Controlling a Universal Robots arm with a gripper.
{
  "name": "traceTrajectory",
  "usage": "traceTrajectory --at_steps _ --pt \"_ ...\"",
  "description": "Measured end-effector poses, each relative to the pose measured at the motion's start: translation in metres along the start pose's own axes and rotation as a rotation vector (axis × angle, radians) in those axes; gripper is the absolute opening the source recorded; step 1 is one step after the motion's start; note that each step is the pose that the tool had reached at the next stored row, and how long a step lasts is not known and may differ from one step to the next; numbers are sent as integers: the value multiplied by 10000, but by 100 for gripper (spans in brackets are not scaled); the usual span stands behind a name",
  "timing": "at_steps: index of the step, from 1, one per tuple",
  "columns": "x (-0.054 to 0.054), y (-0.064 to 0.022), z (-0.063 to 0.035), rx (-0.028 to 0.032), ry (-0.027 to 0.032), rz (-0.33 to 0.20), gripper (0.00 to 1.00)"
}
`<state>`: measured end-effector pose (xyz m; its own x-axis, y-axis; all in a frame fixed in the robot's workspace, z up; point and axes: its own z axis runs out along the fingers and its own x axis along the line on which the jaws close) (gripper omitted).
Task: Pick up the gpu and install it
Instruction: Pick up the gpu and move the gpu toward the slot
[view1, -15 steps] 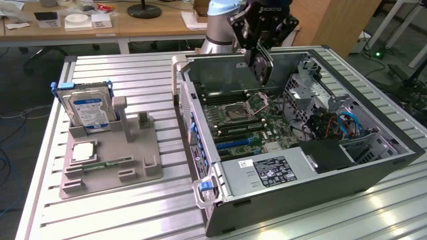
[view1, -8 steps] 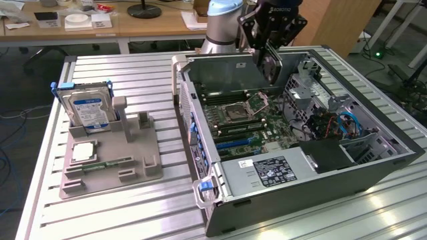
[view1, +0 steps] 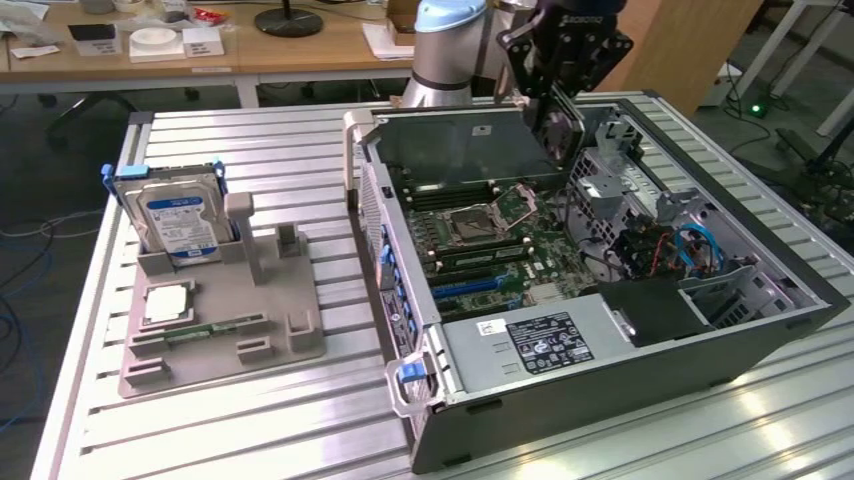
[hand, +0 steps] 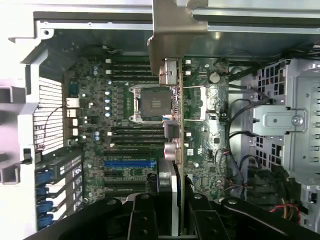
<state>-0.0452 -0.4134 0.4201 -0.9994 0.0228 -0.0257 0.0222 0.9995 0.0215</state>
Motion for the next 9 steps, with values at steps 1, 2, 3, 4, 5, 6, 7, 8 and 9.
traceTrajectory --at_steps 1,2,3,4,5,6,7,8,9 --pt "-31 1 3 0 1 -1 28" --pt "-75 2 6 0 0 -4 28" --pt "-114 3 10 -1 1 -3 28" --pt "-130 3 11 0 1 -3 28" --pt "-133 3 11 0 1 -4 28" --pt "-133 2 11 0 1 -4 28" --pt "-133 3 11 1 1 -3 28" --pt "-133 3 11 1 0 -3 28" --pt "-133 3 11 0 1 -3 28"
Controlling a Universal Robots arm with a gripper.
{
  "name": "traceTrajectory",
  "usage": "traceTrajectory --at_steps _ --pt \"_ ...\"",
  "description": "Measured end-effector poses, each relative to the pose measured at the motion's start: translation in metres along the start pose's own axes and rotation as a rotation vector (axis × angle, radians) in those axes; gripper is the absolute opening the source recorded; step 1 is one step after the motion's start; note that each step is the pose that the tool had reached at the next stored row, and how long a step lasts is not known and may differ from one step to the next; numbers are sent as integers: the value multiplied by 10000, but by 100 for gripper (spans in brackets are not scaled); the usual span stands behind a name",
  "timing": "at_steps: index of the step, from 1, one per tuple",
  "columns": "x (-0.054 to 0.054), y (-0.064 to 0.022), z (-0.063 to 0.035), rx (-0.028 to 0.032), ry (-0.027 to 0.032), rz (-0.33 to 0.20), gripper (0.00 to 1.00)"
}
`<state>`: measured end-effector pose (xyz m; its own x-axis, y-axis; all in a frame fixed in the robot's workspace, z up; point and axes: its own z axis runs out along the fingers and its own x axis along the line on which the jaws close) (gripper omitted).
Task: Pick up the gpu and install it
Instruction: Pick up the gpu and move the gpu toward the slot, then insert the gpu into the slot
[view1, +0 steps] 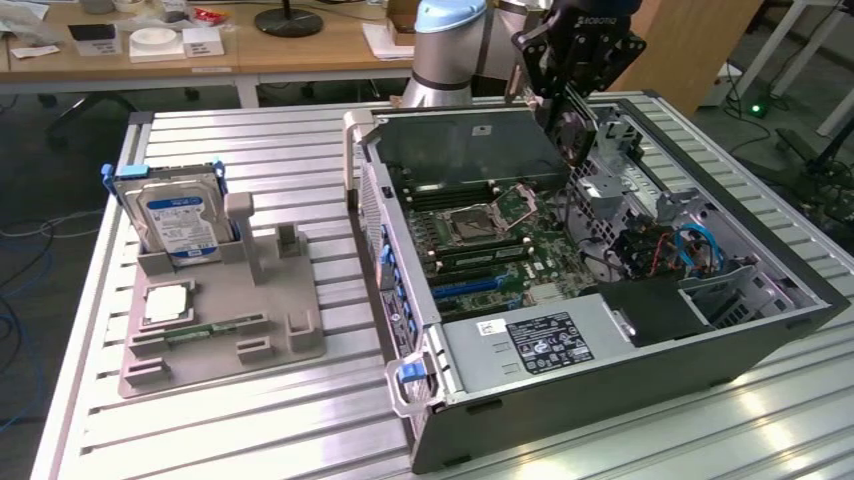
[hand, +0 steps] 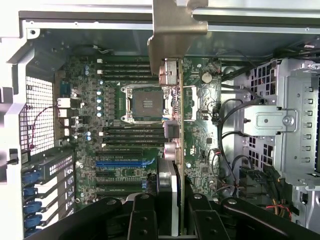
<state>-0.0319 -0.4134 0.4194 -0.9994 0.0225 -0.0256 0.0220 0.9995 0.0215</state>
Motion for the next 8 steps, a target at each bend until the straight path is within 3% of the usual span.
traceTrajectory --at_steps 8 --pt "0 0 0 0 0 -1 28"
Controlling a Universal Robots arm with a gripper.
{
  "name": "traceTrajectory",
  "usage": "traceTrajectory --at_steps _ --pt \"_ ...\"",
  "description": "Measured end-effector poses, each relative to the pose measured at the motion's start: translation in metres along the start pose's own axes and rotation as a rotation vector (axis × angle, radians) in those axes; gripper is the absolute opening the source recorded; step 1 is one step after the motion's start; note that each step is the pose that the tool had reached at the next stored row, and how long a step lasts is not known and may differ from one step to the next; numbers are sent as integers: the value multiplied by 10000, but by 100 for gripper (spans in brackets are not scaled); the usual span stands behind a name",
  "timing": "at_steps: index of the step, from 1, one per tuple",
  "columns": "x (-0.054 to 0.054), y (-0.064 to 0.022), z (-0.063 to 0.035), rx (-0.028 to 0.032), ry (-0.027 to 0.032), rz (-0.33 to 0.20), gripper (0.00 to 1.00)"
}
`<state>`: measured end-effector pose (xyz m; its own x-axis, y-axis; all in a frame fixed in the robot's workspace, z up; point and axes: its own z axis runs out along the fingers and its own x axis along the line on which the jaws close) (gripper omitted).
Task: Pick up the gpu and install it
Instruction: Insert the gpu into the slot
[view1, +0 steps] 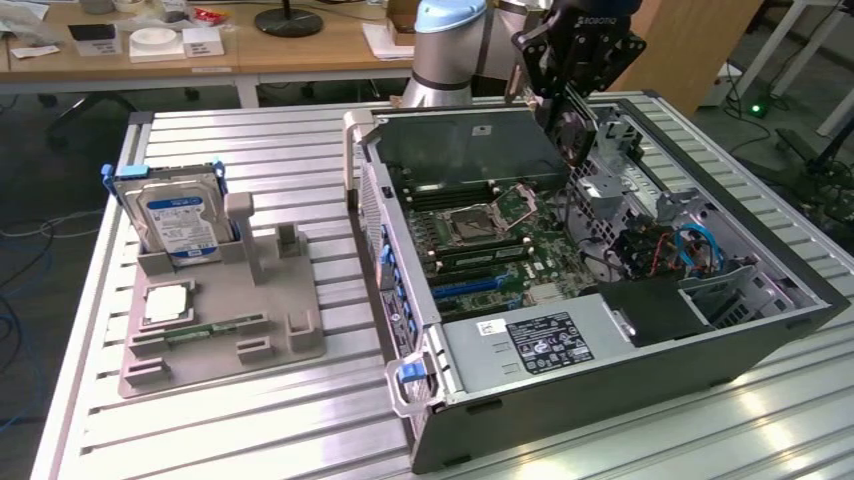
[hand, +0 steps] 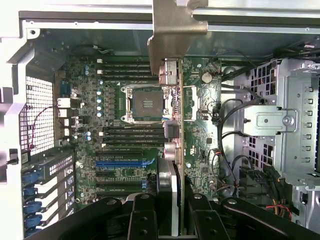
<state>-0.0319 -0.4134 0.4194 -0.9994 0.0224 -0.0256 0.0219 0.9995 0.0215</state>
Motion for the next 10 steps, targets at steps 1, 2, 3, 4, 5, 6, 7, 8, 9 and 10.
traceTrajectory --at_steps 1,2,3,4,5,6,7,8,9,10 --pt "0 0 0 0 -1 -9 28" --pt "0 0 0 0 0 -21 28" --pt "0 0 0 -1 0 -38 28" --pt "0 0 0 -2 1 -70 28" --pt "0 0 0 -3 2 -116 28" --pt "0 0 0 -4 3 -171 28" --pt "0 0 0 -6 4 -238 28" --pt "0 0 0 -7 6 -309 28" --pt "0 -2 0 -9 8 -378 28" --pt "0 -2 0 -11 9 -447 28"
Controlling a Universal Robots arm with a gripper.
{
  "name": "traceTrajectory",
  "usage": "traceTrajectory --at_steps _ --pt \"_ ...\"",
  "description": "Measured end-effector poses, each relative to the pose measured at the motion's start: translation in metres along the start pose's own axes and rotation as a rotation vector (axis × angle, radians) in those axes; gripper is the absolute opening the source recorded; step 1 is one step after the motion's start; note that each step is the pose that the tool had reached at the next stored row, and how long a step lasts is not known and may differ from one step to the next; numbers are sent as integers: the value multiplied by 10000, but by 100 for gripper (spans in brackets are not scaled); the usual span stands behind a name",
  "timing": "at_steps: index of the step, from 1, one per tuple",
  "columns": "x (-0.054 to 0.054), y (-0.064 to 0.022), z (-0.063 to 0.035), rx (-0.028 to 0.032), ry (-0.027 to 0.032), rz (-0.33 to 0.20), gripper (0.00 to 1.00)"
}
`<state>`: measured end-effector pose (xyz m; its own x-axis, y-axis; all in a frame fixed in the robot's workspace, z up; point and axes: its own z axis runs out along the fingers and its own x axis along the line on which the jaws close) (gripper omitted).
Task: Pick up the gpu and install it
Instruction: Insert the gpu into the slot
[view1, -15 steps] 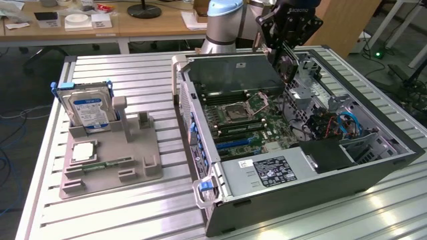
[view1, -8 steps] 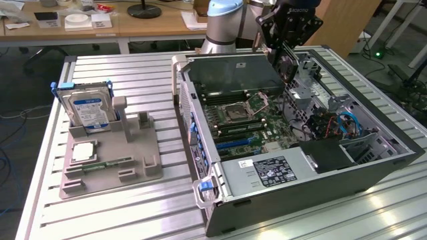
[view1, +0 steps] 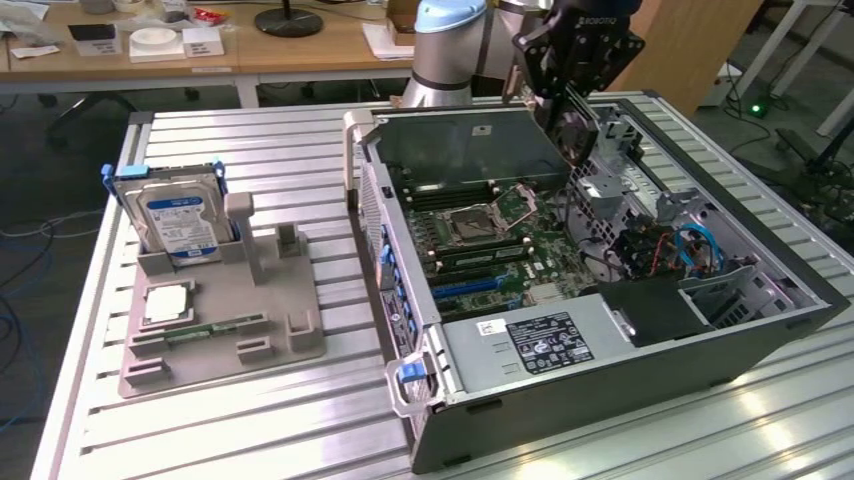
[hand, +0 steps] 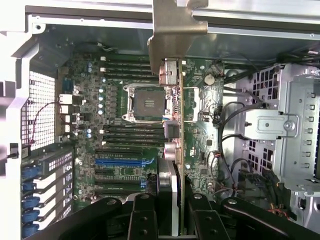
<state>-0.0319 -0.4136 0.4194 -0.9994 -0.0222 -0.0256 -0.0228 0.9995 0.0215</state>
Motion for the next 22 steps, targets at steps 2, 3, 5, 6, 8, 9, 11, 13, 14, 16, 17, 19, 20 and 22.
traceTrajectory --at_steps 2,3,5,6,8,9,11,13,14,16,17,19,20,22 --pt "0 -2 0 -4 3 -150 28" --pt "0 -4 0 -5 4 -207 28" --pt "0 -8 0 -9 6 -305 28" --pt "0 -8 0 -10 8 -358 28" --pt "0 -10 0 -11 10 -474 28" --pt "0 -12 0 -13 12 -533 28" --pt "0 -14 0 -17 14 -651 28" --pt "0 -17 -1 -19 17 -767 28" --pt "0 -19 0 -22 18 -825 28" --pt "0 -22 0 -25 20 -940 28" --pt "0 -23 0 -25 21 -995 28" --pt "1 -26 0 -29 24 -1112 28" --pt "1 -26 0 -30 26 -1171 28" --pt "1 -28 0 -33 28 -1287 28"
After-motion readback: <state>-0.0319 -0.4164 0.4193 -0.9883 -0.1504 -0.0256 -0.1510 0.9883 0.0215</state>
